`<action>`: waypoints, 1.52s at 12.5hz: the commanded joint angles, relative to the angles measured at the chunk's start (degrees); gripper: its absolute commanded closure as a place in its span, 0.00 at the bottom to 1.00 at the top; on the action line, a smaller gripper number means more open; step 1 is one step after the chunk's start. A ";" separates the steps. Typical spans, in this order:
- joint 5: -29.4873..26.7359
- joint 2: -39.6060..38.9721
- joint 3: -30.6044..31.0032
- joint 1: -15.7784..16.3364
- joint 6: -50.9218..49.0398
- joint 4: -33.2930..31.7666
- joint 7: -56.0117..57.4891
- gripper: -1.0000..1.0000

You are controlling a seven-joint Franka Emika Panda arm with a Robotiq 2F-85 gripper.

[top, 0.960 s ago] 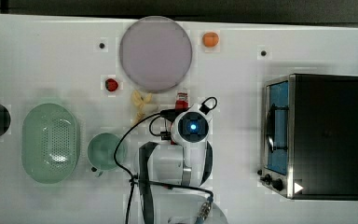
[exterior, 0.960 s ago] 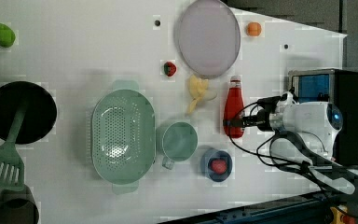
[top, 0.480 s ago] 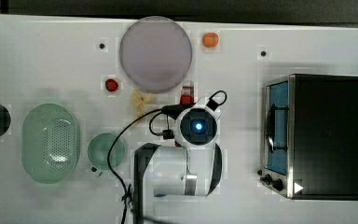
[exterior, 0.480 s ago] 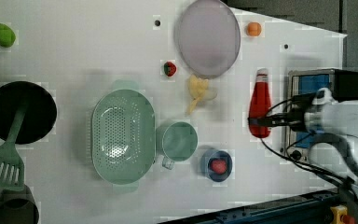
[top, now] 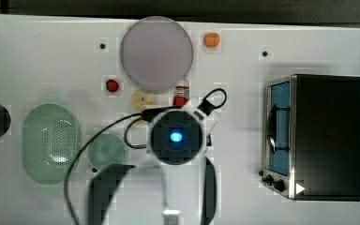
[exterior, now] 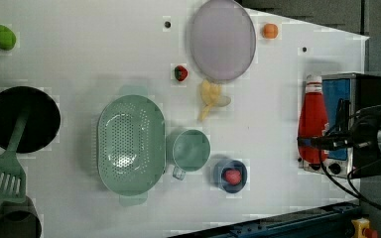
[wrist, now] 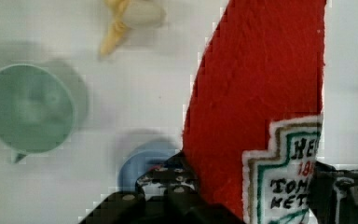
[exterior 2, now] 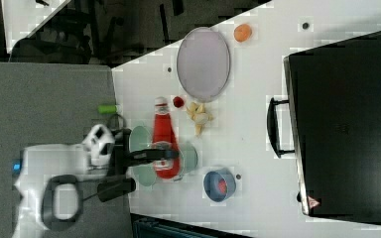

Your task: Pick Ketchup from the table and place it in strainer.

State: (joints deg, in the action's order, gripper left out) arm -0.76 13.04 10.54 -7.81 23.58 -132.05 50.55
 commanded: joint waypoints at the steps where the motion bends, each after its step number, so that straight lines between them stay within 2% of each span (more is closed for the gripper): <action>1: -0.21 -0.84 5.87 1.90 -4.37 4.88 -7.39 0.37; 3: -0.46 -1.01 9.43 2.24 -4.21 6.52 -9.44 0.37; 6: -1.43 -1.85 15.06 2.62 -3.14 7.05 -21.02 0.37; 9: -1.43 -4.78 21.76 3.20 3.42 7.08 -28.36 0.37; 15: -1.37 -17.82 32.47 3.63 18.67 6.99 -49.57 0.37; 19: 0.92 -28.19 34.85 6.00 28.67 6.10 -55.67 0.37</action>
State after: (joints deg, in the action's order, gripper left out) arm -0.03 -16.20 44.82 -2.34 52.29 -125.22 0.81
